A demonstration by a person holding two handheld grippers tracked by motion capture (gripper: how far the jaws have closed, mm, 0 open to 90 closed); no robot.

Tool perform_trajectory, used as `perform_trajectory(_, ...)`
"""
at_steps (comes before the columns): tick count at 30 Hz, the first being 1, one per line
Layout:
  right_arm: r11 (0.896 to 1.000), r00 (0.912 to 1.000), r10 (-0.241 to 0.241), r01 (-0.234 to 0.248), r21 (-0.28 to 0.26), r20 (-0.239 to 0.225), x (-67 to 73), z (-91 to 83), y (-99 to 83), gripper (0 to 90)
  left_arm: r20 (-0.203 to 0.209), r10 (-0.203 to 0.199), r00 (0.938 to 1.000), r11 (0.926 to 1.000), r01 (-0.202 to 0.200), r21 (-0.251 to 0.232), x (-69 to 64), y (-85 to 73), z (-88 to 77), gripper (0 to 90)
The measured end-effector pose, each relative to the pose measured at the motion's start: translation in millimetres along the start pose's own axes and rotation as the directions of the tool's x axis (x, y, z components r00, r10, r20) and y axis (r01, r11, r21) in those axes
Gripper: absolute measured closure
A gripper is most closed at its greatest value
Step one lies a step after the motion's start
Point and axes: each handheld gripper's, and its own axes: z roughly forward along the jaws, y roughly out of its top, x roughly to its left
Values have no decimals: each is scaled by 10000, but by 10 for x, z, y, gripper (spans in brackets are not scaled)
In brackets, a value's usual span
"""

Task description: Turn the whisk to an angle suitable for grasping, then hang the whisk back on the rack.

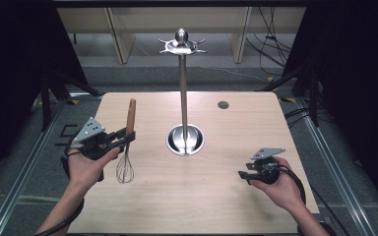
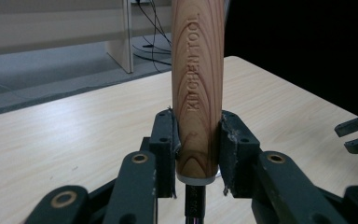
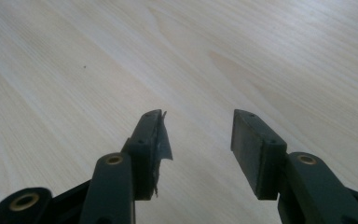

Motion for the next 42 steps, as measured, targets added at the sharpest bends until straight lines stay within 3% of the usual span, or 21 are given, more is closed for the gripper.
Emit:
perform_trajectory(1,9998,9999,-135,136,-147,90,-24,-10,-6,541,35,78,10000,10000,-78,-62,8,47,14,686)
perform_trajectory(3,9994,10000,76,-74,-350,63,-15,-1,-11,541,72,123,9999,9999,-122,-91,11,82,26,686)
perform_trajectory(4,9986,9996,-180,191,-495,231,-39,-10,-16,540,162,194,9997,9996,-191,-213,9,130,46,686)
perform_trajectory(5,9996,9996,-217,219,-153,176,-45,-42,-9,540,216,268,9994,9993,-262,-256,7,158,54,686)
perform_trajectory(6,9995,9999,-75,80,-316,156,-37,-38,-12,540,264,347,9991,9989,-338,-330,4,186,59,686)
perform_trajectory(8,9978,9994,-240,256,-619,264,-45,-20,-27,539,360,529,9980,9979,-514,-402,-2,241,59,686)
perform_trajectory(9,9997,9999,89,-86,-240,137,-27,-60,-18,539,423,620,9972,9970,-599,-492,-7,265,59,686)
perform_trajectory(10,9998,9999,35,-32,-202,165,-31,-68,-20,538,472,717,9963,9961,-690,-557,-7,288,57,686)
perform_trajectory(16,9985,9996,-11,27,-551,289,-44,-56,-31,538,502,912,9946,9922,-864,-904,-12,385,40,686)
perform_trajectory(21,9987,9998,32,-22,-511,192,-27,-63,8,538,546,924,9942,9910,-865,-1021,-34,418,42,686)
perform_trajectory(22,9986,9997,-171,181,-496,200,-41,-52,1,538,576,965,9937,9910,-905,-990,-38,420,56,686)
perform_trajectory(27,9987,9996,-270,274,-431,91,-79,-37,-12,537,634,949,9935,9908,-881,-1032,-22,427,112,685)
perform_trajectory(28,9993,9999,-101,102,-348,12,-77,-55,-5,537,650,961,9932,9905,-889,-1050,-21,431,122,686)
perform_trajectory(29,9964,9997,-176,189,-825,162,-86,-22,-19,536,672,983,9929,9902,-908,-1064,-21,436,129,686)
perform_trajectory(31,9988,9998,-151,156,-457,96,-90,-63,-12,536,729,1039,9919,9887,-951,-1159,-31,446,140,685)
perform_trajectory(35,9987,10000,48,-48,-503,-12,-71,-61,-6,535,783,1153,9902,9859,-1045,-1305,-41,472,137,685)
perform_trajectory(37,9977,9997,-243,246,-626,58,-79,-50,-14,535,836,1163,9897,9852,-1042,-1361,-37,490,132,685)
perform_trajectory(38,9990,9999,-103,102,-439,-24,-66,-70,-12,535,876,1155,9894,9847,-1024,-1409,-34,498,135,685)
perform_trajectory(40,9962,9997,-212,219,-848,88,-60,-51,-36,534,934,1163,9888,9842,-1021,-1448,-30,515,138,685)
perform_trajectory(42,9984,9996,-246,251,-512,107,-59,-91,-33,527,982,1149,9885,9839,-996,-1484,-37,533,142,685)
